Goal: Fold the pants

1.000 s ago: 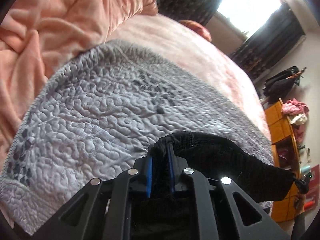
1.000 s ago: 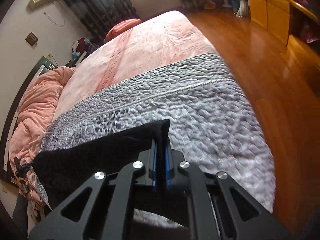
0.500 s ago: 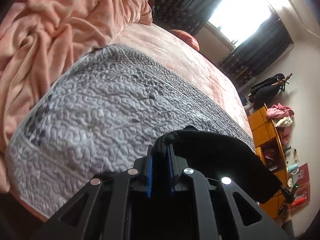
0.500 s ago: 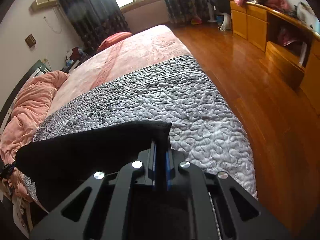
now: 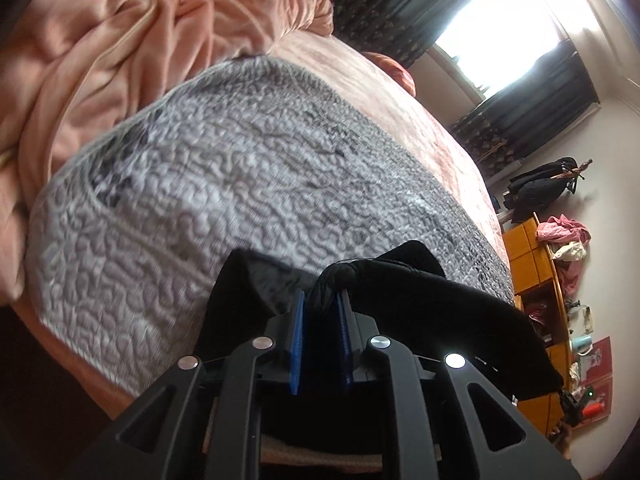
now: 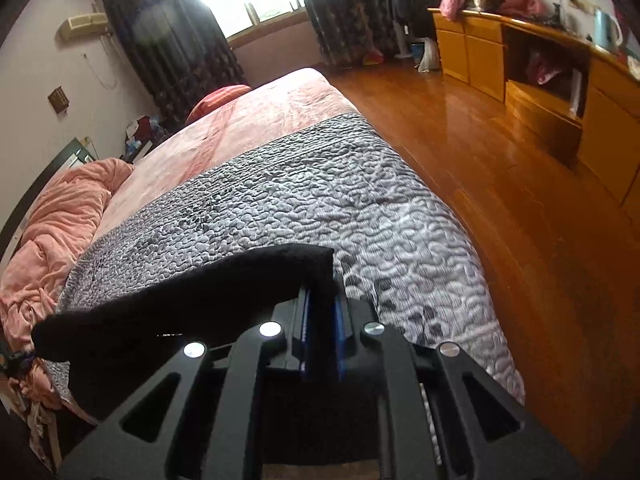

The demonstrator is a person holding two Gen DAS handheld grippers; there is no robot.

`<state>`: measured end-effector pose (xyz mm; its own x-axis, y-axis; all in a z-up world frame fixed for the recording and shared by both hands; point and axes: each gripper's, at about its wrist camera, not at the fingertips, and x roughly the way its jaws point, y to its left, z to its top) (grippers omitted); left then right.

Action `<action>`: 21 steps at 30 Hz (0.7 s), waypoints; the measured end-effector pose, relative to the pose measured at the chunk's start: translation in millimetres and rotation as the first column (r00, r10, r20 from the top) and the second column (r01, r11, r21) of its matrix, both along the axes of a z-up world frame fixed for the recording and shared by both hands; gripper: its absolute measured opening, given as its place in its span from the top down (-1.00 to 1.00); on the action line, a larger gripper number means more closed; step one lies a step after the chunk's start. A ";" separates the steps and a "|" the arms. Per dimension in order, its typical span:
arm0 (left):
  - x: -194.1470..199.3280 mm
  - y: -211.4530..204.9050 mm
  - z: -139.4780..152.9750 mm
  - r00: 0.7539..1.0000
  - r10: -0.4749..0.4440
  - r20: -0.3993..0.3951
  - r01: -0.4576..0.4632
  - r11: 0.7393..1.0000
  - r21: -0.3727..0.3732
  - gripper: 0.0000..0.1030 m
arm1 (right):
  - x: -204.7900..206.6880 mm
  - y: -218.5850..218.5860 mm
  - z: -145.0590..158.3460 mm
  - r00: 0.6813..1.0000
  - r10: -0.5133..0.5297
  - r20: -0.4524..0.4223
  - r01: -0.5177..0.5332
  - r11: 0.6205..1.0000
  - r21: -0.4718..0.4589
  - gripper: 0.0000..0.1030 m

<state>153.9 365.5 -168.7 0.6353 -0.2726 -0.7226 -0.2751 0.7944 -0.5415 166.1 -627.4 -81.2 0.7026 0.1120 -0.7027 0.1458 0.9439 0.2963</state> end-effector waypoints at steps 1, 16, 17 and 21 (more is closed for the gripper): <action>-3.4 0.9 -4.3 1.000 0.002 -0.005 -0.002 1.000 -0.004 0.70 | -5.6 -0.3 -2.1 1.000 -0.007 0.002 0.007 1.000 0.007 0.81; -41.5 -9.6 -72.0 0.989 0.005 -0.146 -0.005 1.000 0.004 0.60 | -64.5 5.6 -52.9 0.996 -0.072 -0.059 0.076 0.994 0.076 0.51; -43.5 -7.8 -72.7 0.987 0.016 -0.158 -0.013 1.000 0.019 0.61 | -67.7 2.3 -56.9 0.993 -0.091 -0.074 0.097 0.992 0.082 0.42; -61.0 4.0 -75.0 0.977 0.087 -0.192 -0.075 0.995 0.067 0.21 | -84.8 -12.7 -74.7 0.982 -0.152 -0.116 0.168 0.975 0.142 0.33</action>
<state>92.9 369.5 -243.6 0.4988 -0.1793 -0.8479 -0.4354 0.7941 -0.4241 81.3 -640.2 -155.9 0.6445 0.1140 -0.7561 0.3288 0.8514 0.4086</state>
